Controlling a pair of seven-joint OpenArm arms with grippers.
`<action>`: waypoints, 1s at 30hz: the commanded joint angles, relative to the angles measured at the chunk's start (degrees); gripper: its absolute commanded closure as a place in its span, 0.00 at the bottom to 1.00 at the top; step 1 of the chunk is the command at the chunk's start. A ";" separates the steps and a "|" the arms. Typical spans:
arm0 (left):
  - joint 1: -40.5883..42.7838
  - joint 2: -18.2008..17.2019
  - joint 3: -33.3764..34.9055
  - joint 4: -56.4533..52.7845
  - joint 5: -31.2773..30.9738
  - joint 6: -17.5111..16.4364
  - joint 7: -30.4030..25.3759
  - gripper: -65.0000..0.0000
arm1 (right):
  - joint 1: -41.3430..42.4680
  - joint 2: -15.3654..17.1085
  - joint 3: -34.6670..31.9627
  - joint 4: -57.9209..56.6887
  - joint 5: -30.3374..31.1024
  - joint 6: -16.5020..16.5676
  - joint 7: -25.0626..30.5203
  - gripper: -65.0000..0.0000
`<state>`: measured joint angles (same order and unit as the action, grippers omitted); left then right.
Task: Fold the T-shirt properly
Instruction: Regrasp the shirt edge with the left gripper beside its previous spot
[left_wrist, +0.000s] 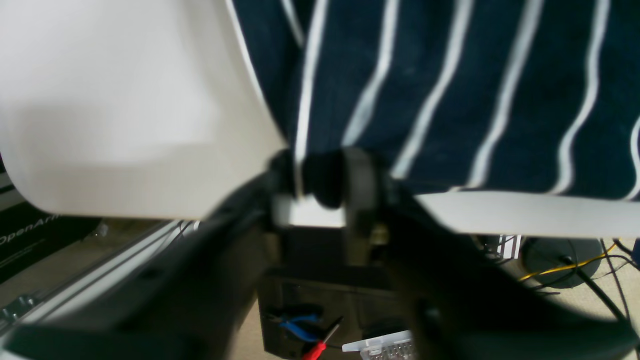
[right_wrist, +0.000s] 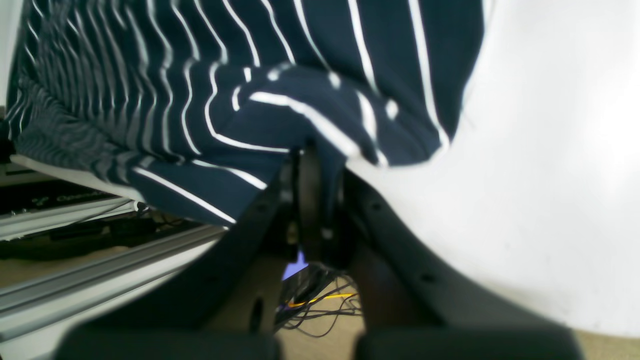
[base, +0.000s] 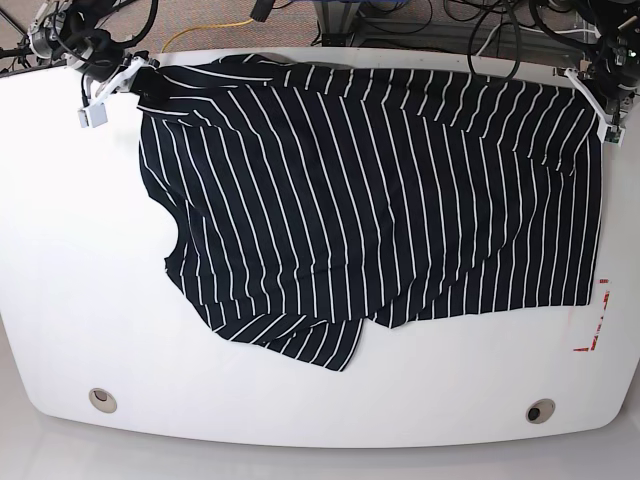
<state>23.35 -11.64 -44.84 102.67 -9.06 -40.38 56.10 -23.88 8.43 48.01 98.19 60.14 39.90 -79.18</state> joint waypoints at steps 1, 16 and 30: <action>0.07 -1.06 -0.39 0.93 -0.30 0.38 1.09 0.57 | -0.17 1.11 0.39 0.84 0.92 0.10 0.98 1.00; -5.90 -3.09 0.49 2.34 -10.50 0.38 9.35 0.41 | 0.80 1.02 0.21 1.02 0.92 0.10 0.72 1.00; -18.12 -3.26 6.29 -11.29 -10.24 0.38 9.00 0.41 | 1.15 1.02 0.21 1.10 1.00 0.10 0.72 1.00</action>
<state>6.50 -13.78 -39.18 91.64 -18.92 -40.10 65.36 -22.76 8.58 47.94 98.21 60.14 39.90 -79.13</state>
